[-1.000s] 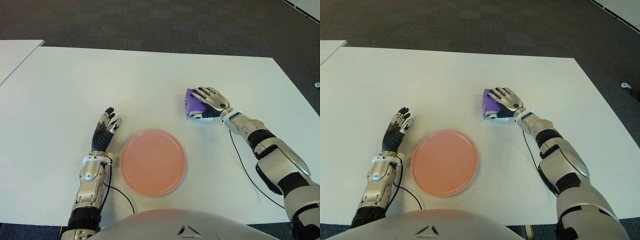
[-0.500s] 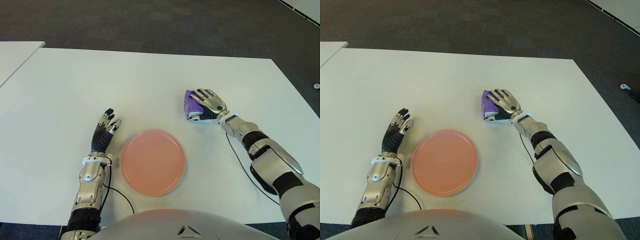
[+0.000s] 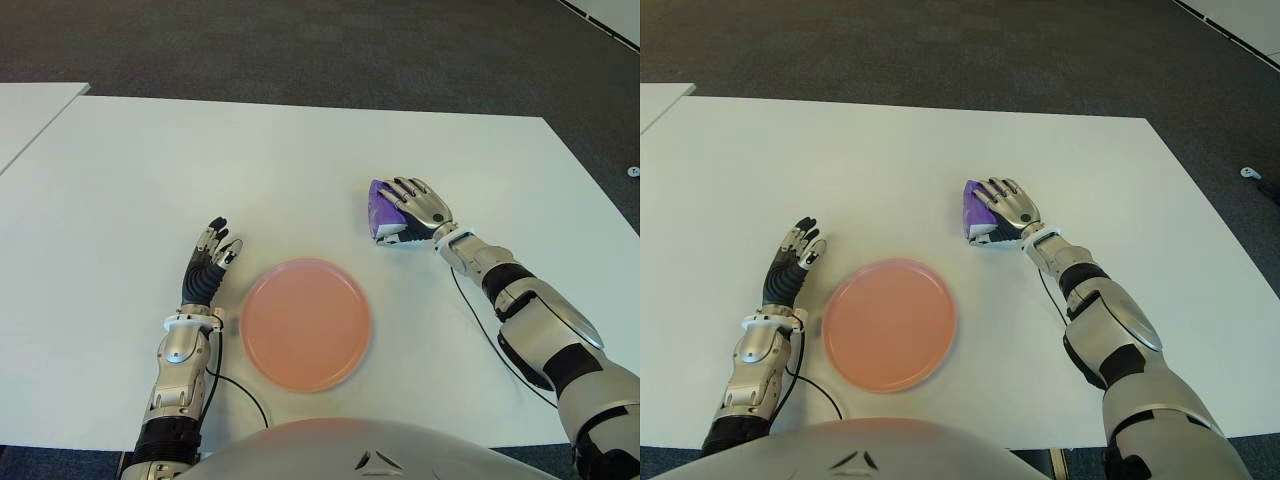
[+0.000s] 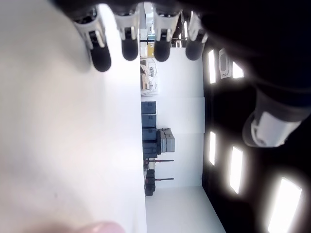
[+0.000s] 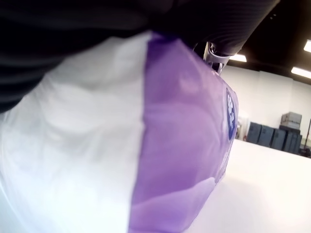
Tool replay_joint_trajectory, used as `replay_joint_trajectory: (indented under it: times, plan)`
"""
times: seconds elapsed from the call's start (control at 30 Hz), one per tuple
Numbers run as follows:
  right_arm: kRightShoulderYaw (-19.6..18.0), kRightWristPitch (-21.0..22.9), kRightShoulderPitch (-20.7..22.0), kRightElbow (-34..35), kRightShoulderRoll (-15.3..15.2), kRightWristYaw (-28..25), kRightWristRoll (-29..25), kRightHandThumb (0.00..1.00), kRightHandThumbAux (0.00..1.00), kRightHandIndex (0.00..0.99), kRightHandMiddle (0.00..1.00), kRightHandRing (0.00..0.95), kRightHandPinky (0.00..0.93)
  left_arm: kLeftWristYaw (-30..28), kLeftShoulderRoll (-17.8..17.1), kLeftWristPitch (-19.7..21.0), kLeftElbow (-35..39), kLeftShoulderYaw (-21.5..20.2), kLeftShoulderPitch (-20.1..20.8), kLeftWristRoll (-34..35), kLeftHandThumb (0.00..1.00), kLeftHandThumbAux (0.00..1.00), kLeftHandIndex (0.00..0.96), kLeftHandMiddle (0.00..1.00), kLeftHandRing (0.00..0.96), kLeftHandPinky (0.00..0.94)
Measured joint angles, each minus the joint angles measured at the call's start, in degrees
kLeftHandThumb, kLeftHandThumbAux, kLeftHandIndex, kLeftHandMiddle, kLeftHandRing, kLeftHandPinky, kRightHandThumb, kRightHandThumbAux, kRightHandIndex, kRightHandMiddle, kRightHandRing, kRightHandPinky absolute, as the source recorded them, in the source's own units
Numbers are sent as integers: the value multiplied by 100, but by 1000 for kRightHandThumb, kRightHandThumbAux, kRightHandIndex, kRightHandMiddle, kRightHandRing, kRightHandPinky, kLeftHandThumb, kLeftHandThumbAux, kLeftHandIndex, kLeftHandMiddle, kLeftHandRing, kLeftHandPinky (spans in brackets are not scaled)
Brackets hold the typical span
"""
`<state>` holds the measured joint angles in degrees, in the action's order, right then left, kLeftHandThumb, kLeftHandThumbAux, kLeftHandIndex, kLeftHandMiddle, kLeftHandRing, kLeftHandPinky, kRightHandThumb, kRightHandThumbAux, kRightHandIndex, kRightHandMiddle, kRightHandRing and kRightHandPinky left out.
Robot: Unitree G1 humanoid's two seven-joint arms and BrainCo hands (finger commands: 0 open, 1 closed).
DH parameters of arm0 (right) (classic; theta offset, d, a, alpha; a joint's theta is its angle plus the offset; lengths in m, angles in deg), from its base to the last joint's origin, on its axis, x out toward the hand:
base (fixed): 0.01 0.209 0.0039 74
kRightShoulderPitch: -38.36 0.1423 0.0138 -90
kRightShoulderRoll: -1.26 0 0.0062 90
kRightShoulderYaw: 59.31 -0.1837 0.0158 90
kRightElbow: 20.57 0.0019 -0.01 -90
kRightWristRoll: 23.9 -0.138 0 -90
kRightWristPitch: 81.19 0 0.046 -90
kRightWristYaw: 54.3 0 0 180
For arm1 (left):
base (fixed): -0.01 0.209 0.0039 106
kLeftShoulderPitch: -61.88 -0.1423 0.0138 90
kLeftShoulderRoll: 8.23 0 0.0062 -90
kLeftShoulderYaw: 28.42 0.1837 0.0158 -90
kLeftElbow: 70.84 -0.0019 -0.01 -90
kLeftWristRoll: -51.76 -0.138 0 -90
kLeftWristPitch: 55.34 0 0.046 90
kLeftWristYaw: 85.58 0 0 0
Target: Put the tissue paper into the plate.
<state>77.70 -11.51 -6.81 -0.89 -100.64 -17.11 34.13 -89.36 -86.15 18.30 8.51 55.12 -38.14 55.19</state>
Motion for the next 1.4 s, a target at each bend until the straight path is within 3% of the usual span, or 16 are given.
replay_joint_trajectory:
  times: [0.43, 0.6, 0.77, 0.87, 1.07, 1.17, 1.3, 1.4]
  plan:
    - [232, 185, 19, -13, 42, 163, 0, 479, 271, 0, 0, 0, 0, 0, 2, 28, 16, 0, 0, 1, 0, 520, 0, 0, 0, 0]
    - [295, 232, 28, -27, 59, 226, 0, 571, 340, 0, 13, 6, 0, 0, 2, 29, 16, -1, 0, 1, 0, 519, 0, 0, 0, 0]
    - [299, 246, 26, -79, 95, 251, -63, 722, 410, 0, 77, 94, 144, 0, 2, 30, 39, -1, -3, 2, 0, 518, 0, 0, 0, 0]
    - [260, 245, 22, -113, 132, 237, -183, 763, 437, 59, 166, 191, 264, 0, 2, 36, 53, -1, -5, 2, 0, 517, 0, 0, 0, 0]
    - [213, 307, 42, -121, 211, 212, -311, 746, 477, 376, 487, 477, 460, 0, 6, 66, 69, -1, -5, 3, 0, 522, 0, 0, 0, 0]
    - [213, 363, 47, -113, 239, 282, -313, 723, 630, 413, 594, 587, 561, 0, 10, 73, 78, -1, -6, 4, 0, 524, 0, 0, 0, 0]
    - [214, 420, 3, -108, 274, 622, -313, 713, 688, 429, 662, 663, 646, 0, 11, 82, 97, -1, -10, 4, 0, 524, 0, 0, 0, 0]
    - [217, 451, -61, -109, 297, 993, -306, 712, 708, 436, 747, 760, 772, 0, 12, 86, 111, -1, -12, 2, 0, 516, 0, 0, 0, 0]
